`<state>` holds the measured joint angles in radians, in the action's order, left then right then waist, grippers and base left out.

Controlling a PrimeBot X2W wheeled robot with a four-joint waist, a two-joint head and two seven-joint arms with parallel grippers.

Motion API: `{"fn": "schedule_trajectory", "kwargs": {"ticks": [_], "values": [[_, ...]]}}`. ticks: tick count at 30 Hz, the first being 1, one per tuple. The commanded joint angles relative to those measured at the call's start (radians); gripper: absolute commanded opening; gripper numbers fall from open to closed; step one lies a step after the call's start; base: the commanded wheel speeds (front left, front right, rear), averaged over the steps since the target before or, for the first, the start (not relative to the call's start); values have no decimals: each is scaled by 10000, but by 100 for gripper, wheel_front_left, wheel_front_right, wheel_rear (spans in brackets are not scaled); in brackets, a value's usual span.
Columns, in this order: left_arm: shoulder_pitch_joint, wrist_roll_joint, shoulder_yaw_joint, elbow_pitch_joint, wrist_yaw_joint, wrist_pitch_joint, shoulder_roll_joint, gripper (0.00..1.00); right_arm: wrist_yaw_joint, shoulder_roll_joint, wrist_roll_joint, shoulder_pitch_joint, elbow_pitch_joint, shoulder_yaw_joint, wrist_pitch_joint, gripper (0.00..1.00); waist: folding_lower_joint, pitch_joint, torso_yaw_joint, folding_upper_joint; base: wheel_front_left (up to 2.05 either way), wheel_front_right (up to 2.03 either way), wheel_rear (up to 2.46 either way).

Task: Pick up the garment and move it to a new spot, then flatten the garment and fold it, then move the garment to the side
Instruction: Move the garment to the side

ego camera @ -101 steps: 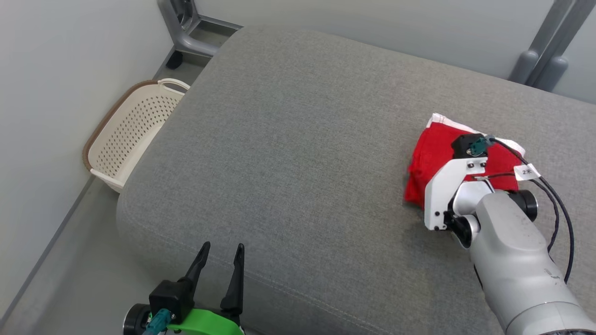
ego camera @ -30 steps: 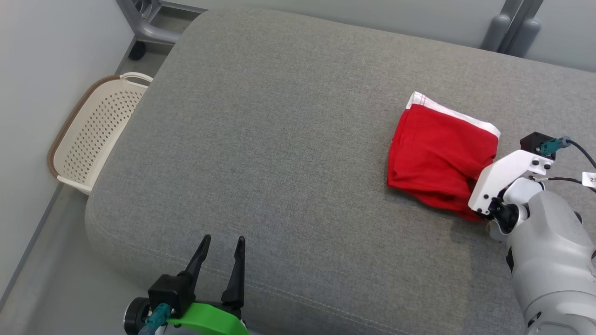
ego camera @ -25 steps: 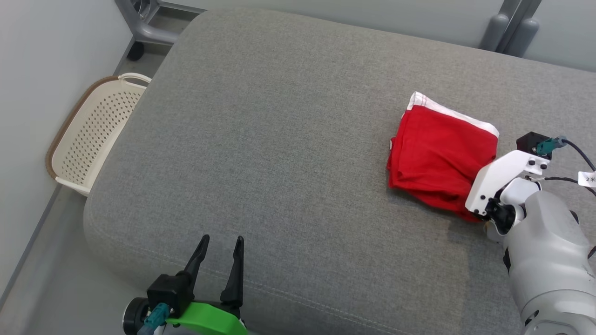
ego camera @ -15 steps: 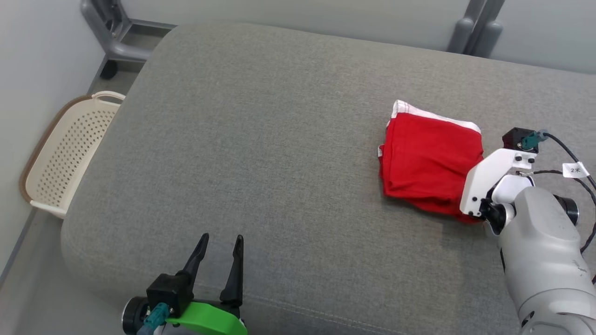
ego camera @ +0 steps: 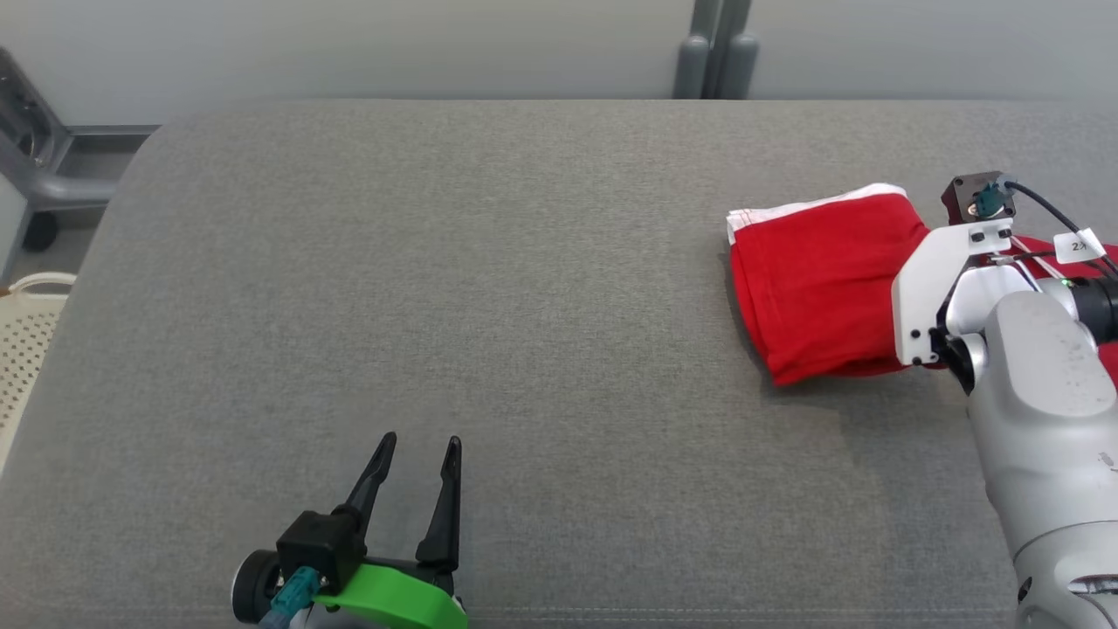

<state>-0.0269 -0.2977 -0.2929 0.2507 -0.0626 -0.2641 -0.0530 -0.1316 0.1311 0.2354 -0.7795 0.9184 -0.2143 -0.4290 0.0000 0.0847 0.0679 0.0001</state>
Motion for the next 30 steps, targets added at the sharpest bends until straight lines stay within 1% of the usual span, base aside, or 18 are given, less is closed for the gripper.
{"fn": "schedule_trajectory", "kwargs": {"ticks": [1,7,11,14,18,23,30], "values": [[-149,77,-11,-43,-26,-12,-17,100,20,145,-169,-83,-189,279,-111,0,0,26,-883,-1,0,0,0],[-395,97,-22,-46,-66,-12,-9,100,20,703,-948,-219,-1284,1444,-616,0,0,343,-1395,-1,0,0,0],[-528,106,-24,-7,-92,-12,-5,100,20,1018,-1504,-43,-2113,2009,-1002,0,0,482,-1544,-1,0,0,0],[-602,132,14,15,-130,-11,-5,100,20,1260,-1865,138,-2716,2243,-1300,0,0,566,-1571,-1,0,0,0],[-678,170,74,27,-176,-11,-49,100,20,1594,-2154,380,-3475,2309,-1616,0,0,663,-1554,-1,0,0,0],[-699,250,122,52,-213,-11,-123,100,20,1872,-2293,613,-4205,1953,-1887,0,0,768,-1522,-1,0,0,0],[-794,310,129,67,-248,-11,-247,100,20,1926,-2169,740,-4776,1279,-2022,0,0,971,-1508,-1,0,0,0]]}}
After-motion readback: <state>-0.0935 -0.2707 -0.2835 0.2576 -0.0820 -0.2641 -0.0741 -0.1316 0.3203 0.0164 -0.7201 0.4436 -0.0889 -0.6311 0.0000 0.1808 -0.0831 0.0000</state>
